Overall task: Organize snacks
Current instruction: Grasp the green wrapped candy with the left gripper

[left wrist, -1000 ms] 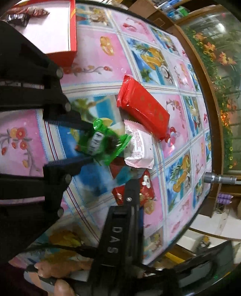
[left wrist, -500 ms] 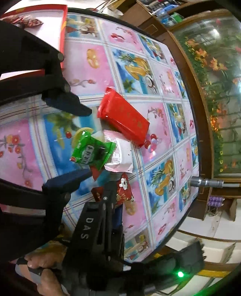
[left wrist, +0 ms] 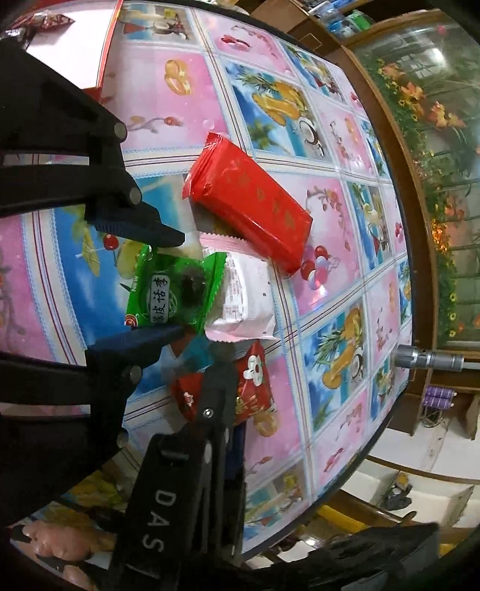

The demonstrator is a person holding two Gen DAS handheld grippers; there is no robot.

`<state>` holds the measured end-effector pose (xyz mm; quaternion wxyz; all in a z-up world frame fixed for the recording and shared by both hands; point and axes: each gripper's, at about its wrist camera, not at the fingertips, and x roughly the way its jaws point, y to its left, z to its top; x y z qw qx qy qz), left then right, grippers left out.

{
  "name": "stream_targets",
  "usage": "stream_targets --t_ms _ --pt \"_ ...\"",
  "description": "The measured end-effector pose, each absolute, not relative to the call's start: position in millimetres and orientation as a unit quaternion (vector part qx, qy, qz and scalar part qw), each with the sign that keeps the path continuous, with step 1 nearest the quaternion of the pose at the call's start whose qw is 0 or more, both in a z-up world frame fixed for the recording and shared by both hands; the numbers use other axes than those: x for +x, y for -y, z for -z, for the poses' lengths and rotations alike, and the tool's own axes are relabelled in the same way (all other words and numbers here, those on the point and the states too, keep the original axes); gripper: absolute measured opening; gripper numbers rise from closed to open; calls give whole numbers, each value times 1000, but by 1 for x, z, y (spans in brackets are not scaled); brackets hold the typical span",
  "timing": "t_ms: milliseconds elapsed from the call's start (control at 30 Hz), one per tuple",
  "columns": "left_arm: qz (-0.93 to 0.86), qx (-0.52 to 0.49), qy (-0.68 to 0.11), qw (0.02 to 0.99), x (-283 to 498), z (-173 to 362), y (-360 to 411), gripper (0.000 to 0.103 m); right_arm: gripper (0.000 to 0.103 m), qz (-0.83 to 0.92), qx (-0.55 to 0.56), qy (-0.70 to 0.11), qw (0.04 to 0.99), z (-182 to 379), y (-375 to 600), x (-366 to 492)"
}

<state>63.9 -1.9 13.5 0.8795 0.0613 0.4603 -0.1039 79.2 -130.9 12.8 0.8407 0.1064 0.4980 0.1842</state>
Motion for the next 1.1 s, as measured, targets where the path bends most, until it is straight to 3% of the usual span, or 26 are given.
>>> stream_targets --t_ms 267,600,800,867,933,967,1100 --pt "107 42 -452 885 55 -16 0 32 33 -190 128 -503 833 -12 136 81" --pt "105 32 -456 883 15 -19 -9 14 33 -195 173 -509 820 -10 151 85" --pt "96 14 -457 884 -4 -21 -20 13 33 -192 168 -507 823 -9 151 83" --pt "72 -13 -462 884 0 -23 -28 16 33 -190 166 -507 824 -10 150 81" --pt "59 -46 -472 879 7 -23 -34 44 33 -192 167 -508 823 -10 149 80" --pt "51 -57 -473 878 10 -23 -35 50 33 -193 168 -509 822 -10 148 81" --pt "33 -28 -461 887 22 -26 -29 54 33 -196 172 -511 819 -10 148 81"
